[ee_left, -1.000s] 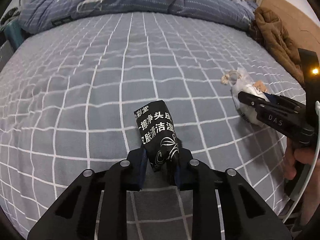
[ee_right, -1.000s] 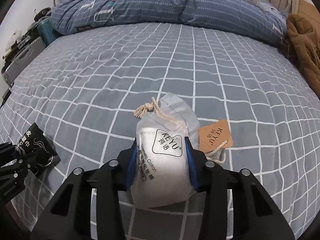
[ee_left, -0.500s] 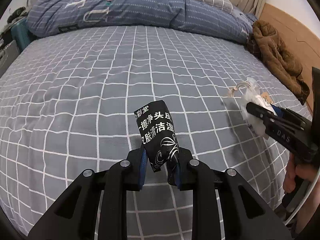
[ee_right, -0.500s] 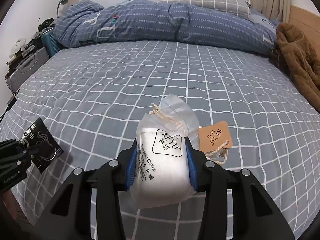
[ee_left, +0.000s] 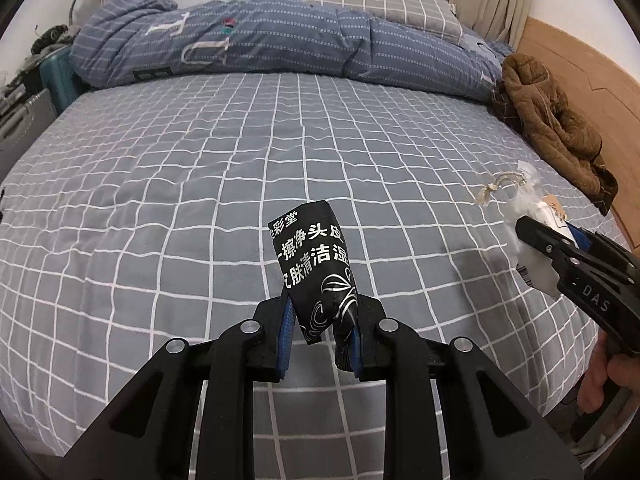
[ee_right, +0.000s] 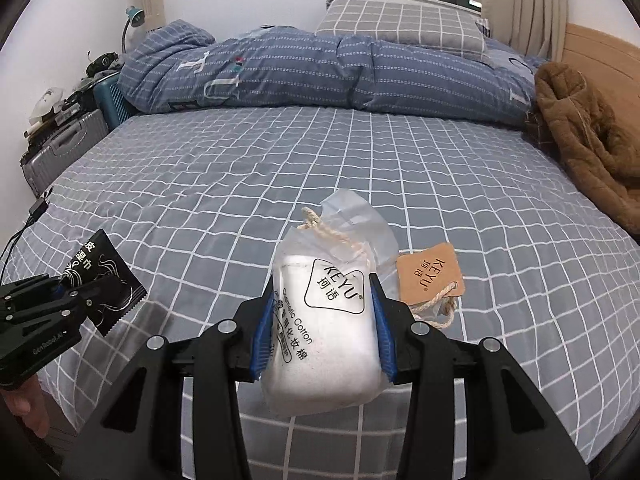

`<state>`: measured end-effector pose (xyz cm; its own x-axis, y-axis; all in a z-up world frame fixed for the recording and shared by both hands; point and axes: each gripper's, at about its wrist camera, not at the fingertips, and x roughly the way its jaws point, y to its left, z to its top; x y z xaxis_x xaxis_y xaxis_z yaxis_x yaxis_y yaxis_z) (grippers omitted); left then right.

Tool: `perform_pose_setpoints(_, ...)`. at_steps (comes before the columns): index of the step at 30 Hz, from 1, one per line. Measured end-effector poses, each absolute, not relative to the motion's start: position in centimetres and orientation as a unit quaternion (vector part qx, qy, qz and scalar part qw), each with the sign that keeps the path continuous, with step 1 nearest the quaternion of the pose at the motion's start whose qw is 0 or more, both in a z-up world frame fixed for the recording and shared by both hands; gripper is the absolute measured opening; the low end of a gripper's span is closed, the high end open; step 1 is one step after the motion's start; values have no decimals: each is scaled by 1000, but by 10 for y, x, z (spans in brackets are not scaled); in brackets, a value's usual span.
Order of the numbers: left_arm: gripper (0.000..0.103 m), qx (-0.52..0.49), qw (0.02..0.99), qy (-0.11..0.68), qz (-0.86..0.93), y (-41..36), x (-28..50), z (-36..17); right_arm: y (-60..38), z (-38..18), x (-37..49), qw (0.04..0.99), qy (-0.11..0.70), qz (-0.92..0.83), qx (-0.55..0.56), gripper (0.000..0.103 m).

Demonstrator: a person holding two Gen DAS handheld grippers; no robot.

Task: Collect trash
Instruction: 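Carry the wet-wipe packet and cotton pouch down over the black trash bin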

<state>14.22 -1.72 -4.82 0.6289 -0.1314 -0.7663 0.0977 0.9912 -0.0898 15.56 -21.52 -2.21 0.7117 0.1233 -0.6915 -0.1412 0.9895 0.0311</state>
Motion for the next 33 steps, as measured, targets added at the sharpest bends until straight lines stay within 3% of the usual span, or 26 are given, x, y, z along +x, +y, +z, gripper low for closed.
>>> perform_pose_setpoints(33,21,-30,907,417,-52,-21,33,-37,-199,-9,36,929,365,69,-2,41)
